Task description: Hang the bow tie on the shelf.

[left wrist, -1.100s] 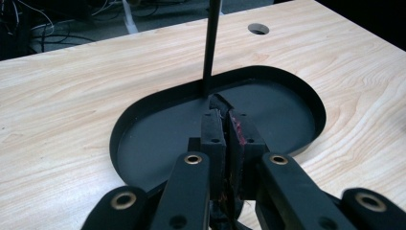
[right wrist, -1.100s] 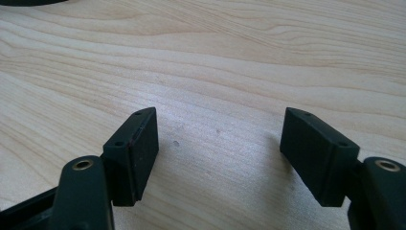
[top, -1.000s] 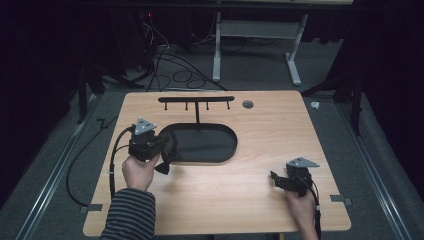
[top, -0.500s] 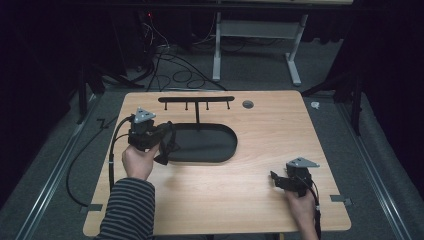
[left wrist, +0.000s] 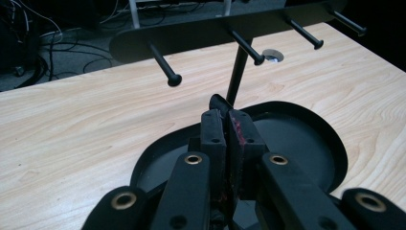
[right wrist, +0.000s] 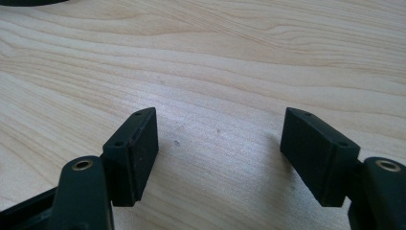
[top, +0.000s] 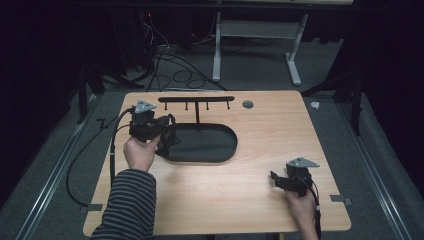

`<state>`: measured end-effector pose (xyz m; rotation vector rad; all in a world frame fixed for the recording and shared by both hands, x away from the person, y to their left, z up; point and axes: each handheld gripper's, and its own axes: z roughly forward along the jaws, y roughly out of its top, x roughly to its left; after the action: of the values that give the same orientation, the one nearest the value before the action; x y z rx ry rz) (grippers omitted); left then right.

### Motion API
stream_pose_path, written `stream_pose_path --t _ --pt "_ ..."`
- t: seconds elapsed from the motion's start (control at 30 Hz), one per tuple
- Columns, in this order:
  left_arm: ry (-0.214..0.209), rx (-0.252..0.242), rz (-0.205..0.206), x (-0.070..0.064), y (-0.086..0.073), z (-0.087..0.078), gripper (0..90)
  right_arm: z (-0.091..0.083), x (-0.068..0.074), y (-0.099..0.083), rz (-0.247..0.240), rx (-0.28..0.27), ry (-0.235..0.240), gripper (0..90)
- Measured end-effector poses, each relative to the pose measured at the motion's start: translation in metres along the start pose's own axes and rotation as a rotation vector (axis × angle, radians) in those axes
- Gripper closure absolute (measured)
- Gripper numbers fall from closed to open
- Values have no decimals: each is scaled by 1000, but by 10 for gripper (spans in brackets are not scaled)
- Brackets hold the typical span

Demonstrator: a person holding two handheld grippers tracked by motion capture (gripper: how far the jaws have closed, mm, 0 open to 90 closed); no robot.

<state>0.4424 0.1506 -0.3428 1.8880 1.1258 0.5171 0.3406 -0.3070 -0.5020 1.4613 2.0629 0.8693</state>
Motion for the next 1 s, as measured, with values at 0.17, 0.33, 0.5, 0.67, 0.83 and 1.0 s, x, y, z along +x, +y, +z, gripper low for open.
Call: stream_pose_path --t 0.17,0.33,0.5,0.67,0.83,1.0 --pt "10 -14 6 1 8 1 856 0 0 0 1 -2 1 303" --pt "30 -13 10 4 16 5 856 0 0 0 0 -2 2 303" --pt "87 -22 37 9 19 7 856 0 0 0 0 -1 3 303" --pt "102 -20 32 14 21 9 856 0 0 0 1 0 3 303" --pt "112 -17 24 17 23 14 855 0 0 0 1 0 3 303" --pt "129 -9 18 21 23 23 852 0 0 0 -1 -1 3 303"
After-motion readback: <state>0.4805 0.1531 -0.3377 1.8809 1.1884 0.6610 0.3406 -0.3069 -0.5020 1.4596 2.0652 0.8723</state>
